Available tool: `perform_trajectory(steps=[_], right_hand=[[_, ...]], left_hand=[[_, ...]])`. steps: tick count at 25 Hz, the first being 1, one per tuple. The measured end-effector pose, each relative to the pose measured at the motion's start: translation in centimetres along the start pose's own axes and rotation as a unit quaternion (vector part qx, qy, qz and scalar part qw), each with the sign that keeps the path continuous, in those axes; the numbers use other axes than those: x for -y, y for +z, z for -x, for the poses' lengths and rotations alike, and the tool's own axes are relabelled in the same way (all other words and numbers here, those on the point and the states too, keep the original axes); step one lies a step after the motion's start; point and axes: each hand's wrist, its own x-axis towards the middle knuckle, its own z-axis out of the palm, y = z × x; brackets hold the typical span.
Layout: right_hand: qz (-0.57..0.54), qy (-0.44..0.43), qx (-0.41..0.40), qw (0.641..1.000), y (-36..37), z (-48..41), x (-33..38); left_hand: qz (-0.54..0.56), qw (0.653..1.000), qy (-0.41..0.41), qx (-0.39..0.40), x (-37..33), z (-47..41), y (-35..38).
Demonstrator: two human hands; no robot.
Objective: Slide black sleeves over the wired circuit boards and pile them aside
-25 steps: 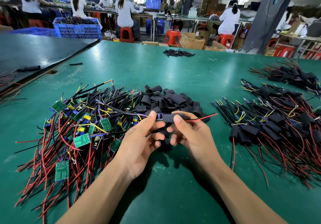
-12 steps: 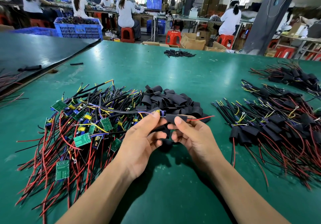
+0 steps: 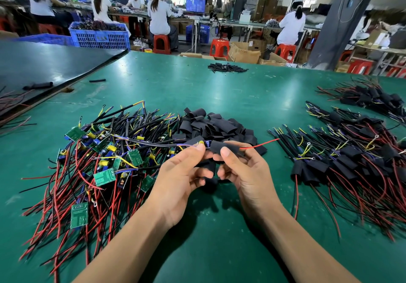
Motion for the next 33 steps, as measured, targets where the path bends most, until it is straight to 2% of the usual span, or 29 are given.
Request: perform_trajectory(steps=[4, 13, 19, 27, 33], right_hand=[[-0.004, -0.002, -0.005, 1.000, -0.1, 0.0, 0.0], [0.010, 0.035, 0.041, 0.998, -0.8, -0.5, 0.2], [0.044, 0.045, 0.063, 0.996, -1.2, -0.7, 0.8], [0.000, 0.059, 0.071, 0.996, -1.0, -0.6, 0.7], [0.022, 0.064, 0.066, 0.996, -0.7, -0.5, 0.4]], left_hand=[[-0.040, 0.999, 0.013, 0.019, 0.1, 0.1, 0.0], [-0.044, 0.998, -0.008, 0.038, -0.4, -0.1, -0.7], [-0.122, 0.992, 0.031, 0.023, -0.6, -0.1, -1.0], [-0.132, 0.990, 0.049, 0.028, -0.8, 0.0, -0.8], [-0.164, 0.983, 0.081, 0.021, -0.7, 0.2, -0.7]])
